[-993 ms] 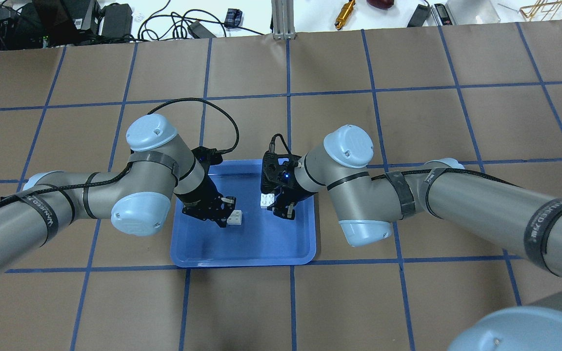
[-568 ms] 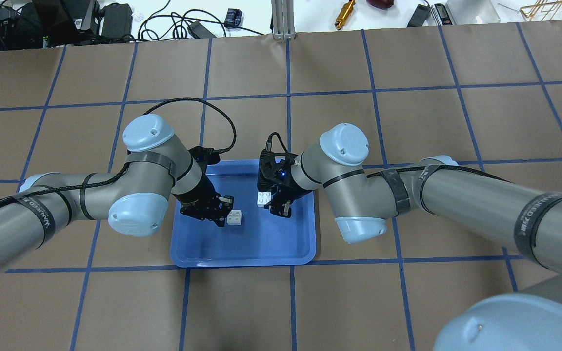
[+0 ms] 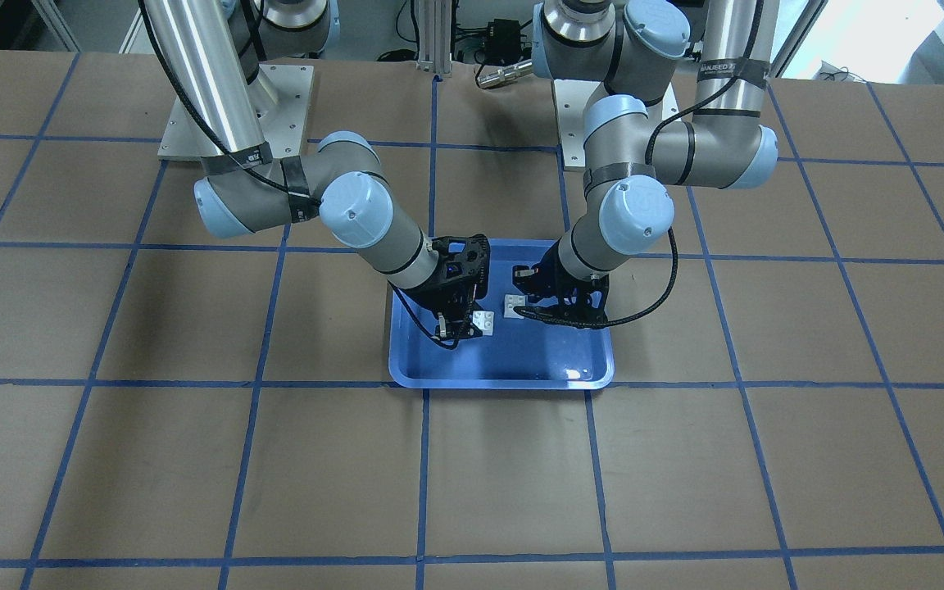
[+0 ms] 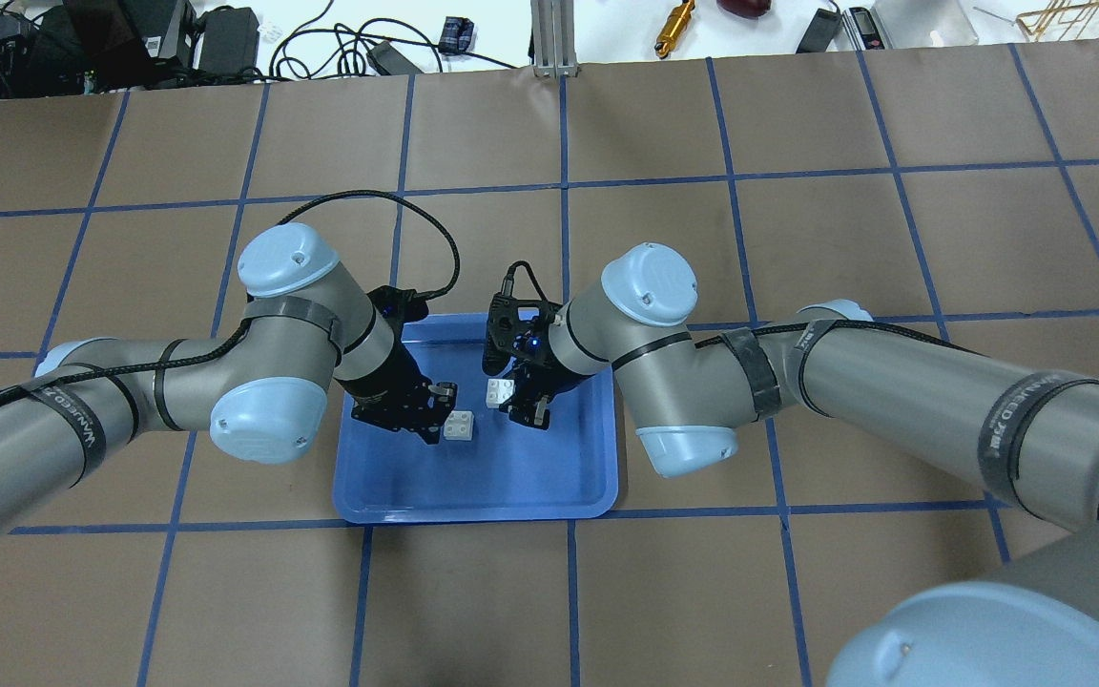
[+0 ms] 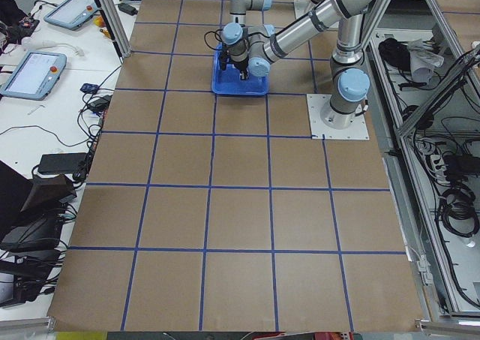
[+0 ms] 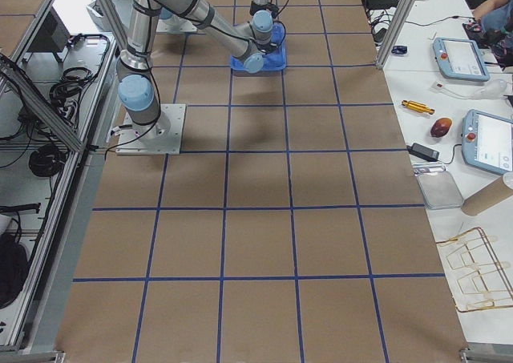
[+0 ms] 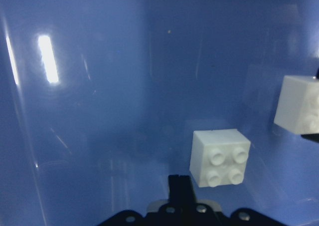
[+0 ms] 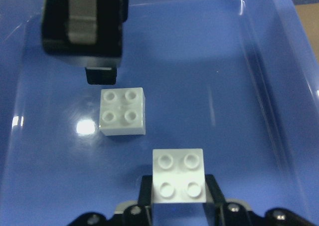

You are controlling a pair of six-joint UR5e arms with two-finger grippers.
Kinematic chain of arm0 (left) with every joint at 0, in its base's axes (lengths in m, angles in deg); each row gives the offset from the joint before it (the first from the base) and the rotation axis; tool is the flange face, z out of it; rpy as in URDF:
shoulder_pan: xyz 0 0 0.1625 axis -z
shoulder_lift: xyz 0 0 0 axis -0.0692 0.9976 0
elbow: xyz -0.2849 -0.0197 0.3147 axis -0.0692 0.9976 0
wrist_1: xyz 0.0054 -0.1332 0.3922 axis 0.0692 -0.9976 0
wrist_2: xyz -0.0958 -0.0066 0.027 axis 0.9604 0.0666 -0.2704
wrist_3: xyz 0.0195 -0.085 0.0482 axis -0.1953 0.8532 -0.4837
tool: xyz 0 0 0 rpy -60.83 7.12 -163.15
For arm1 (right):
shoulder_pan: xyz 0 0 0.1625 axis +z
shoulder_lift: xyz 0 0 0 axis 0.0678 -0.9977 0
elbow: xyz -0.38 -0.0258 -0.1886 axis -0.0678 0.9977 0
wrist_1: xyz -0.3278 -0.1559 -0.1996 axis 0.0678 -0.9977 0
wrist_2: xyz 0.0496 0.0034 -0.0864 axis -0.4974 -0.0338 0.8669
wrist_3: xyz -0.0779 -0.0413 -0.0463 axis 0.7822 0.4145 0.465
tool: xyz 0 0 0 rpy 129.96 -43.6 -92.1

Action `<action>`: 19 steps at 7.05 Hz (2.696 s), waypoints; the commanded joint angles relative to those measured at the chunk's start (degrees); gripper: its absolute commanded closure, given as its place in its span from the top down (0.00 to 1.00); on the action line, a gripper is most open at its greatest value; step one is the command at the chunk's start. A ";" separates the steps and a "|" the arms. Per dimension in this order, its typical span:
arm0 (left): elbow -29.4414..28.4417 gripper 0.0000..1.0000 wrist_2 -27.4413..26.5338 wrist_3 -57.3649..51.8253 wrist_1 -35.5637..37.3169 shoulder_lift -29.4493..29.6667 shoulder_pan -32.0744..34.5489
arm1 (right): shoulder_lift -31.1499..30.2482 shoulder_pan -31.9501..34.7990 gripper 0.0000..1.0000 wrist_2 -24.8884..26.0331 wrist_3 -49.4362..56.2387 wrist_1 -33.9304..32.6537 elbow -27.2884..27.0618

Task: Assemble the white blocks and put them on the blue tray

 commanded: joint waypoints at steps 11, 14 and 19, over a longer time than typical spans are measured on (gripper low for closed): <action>-0.35 0.00 -0.05 0.06 0.83 0.93 0.03 | -0.38 3.35 0.01 0.54 -5.34 -0.56 -1.67; -0.35 0.00 -0.05 0.06 0.91 0.93 0.03 | -0.21 3.44 0.10 0.54 -5.43 -0.56 -1.76; -0.35 0.00 -0.05 0.06 0.83 0.85 0.03 | -0.82 3.44 1.00 0.63 -12.33 -0.56 -1.41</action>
